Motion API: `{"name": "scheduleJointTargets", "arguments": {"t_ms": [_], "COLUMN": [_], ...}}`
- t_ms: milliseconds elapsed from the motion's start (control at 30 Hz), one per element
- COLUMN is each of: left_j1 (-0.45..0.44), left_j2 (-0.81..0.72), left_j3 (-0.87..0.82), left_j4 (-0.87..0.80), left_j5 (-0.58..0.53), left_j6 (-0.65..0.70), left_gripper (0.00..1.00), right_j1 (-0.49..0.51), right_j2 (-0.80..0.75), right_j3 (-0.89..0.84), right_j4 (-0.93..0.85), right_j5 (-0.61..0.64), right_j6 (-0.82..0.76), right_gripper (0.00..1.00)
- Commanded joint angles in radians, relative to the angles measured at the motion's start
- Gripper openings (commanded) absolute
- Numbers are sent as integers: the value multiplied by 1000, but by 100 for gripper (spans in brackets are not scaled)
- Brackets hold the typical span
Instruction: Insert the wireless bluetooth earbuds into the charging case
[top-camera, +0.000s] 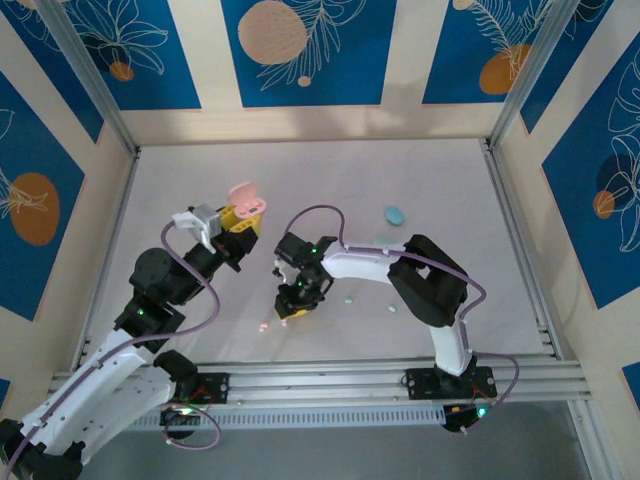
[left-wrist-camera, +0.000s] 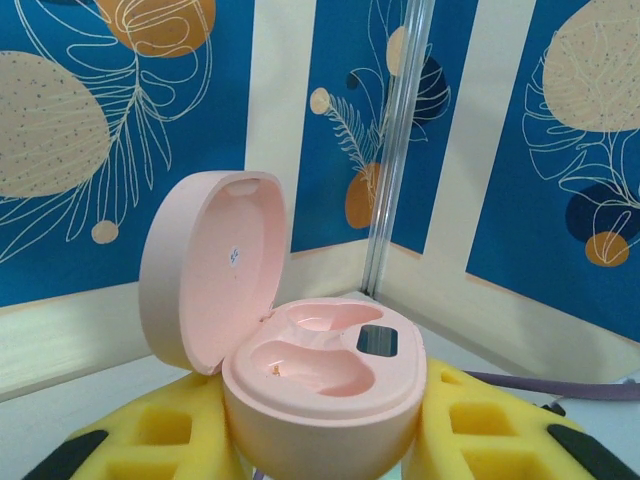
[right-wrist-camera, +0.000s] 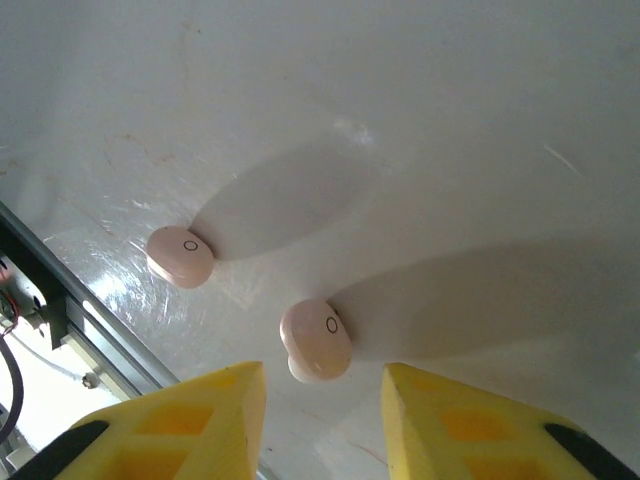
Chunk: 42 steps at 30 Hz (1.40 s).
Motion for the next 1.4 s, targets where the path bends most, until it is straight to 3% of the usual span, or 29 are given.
{"name": "scheduleJointTargets", "arguments": {"t_ms": [0, 433, 867, 1367], "left_j1": [-4, -4, -5, -5], "left_j2": [-14, -14, -9, -8], "left_j3": [29, 27, 26, 29], "left_j4": [12, 8, 13, 7], "left_j5": [10, 17, 20, 16], "left_j6": [14, 7, 3, -2], "left_gripper": [25, 25, 26, 27], "right_j1": [6, 18, 26, 61], "right_j2": [23, 58, 99, 79], "right_j3": [25, 35, 69, 94], "right_j4": [-3, 26, 22, -47], "right_j5": [-45, -108, -92, 112], "right_j6": [-15, -25, -33, -16], "right_gripper": [36, 35, 34, 27]}}
